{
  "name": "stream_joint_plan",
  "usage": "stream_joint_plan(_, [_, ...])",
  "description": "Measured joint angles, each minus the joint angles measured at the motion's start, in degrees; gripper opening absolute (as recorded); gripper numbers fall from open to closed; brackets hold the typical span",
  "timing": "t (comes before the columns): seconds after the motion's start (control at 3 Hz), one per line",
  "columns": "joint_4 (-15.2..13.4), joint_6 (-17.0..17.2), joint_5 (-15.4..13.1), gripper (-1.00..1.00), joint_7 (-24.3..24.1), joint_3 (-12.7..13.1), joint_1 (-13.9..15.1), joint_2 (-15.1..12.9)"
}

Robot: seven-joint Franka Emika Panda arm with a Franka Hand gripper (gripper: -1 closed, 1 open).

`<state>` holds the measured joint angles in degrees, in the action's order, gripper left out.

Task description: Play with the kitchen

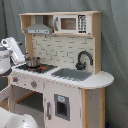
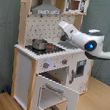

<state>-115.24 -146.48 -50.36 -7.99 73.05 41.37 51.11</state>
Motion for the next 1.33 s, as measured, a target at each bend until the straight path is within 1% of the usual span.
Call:
stream_joint_plan(0.67, [3.91, 2.35, 8.0, 1.0, 6.28, 1.78, 3.07, -2.56])
stream_joint_plan(1.33, [7.17, 6.16, 15.37, 1.0, 13.34, 4.53, 5.28, -5.75])
